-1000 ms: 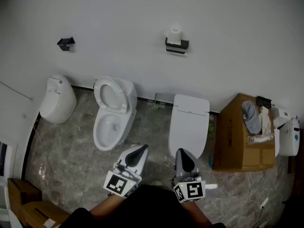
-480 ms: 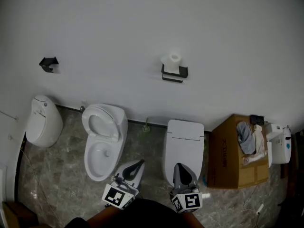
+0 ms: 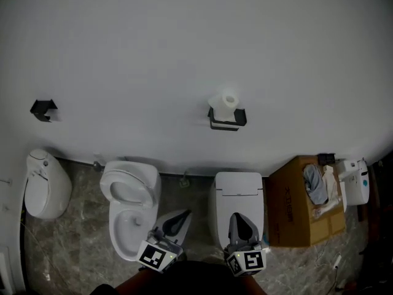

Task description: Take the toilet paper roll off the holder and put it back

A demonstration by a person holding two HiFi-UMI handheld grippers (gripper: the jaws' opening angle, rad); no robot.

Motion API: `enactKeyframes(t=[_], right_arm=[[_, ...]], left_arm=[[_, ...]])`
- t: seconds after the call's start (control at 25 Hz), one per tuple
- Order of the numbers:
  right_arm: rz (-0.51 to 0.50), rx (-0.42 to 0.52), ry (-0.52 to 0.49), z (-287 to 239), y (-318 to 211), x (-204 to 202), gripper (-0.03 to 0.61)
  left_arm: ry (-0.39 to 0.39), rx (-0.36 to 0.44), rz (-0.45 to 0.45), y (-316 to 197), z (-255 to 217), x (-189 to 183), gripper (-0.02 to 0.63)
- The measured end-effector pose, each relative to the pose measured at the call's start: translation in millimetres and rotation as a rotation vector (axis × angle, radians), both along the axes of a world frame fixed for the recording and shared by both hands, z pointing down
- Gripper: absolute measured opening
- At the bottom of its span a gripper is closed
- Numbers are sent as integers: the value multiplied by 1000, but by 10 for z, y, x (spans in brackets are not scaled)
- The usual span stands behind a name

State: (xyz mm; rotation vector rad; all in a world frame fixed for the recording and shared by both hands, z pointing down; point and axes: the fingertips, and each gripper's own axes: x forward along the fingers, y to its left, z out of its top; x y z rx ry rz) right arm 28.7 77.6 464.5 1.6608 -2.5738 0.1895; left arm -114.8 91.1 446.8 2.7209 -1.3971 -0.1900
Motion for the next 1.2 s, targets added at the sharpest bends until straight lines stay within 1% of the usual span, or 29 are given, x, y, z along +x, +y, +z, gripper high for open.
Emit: enactKeyframes(t=[0.12,0.24,0.28,0.4,0.48,0.56,0.64,0.76,0.84,1.04,1.2], right_arm=[[30,-9,-12,29,-147,-84,-2],[35,-16,-13,43,-228,-134,-2],[38,-13,-9,43,-261,-141,-2],[51,-6,-2,59,-413,-154,-2],[57,-4,0,69,-546,-158,-2],[62,-6,-10,90,-691,-155,-2],[58,6,-25,81,-860,-150,-2],[49,37,-28,52,-1176,-113,-2],[49,37,-33,37,-1436,-76,-2],[69,53,-53,-17,-2049,127,-2],[101,38,-65,43,-2448,318,-2]], left_arm=[[15,-38,23,-192,5,-65,17],[-11,-25,29,-309,96,-111,17],[-5,-28,35,-341,95,-100,16],[53,-72,55,-481,49,-48,16],[72,-63,49,-610,86,-79,17],[71,-62,39,-736,96,-89,17],[51,-61,35,-889,97,-65,17],[15,-51,34,-1208,106,10,17],[0,-50,32,-1469,116,55,17],[-10,-55,51,-2126,88,243,17],[-8,-20,63,-2655,11,376,20]])
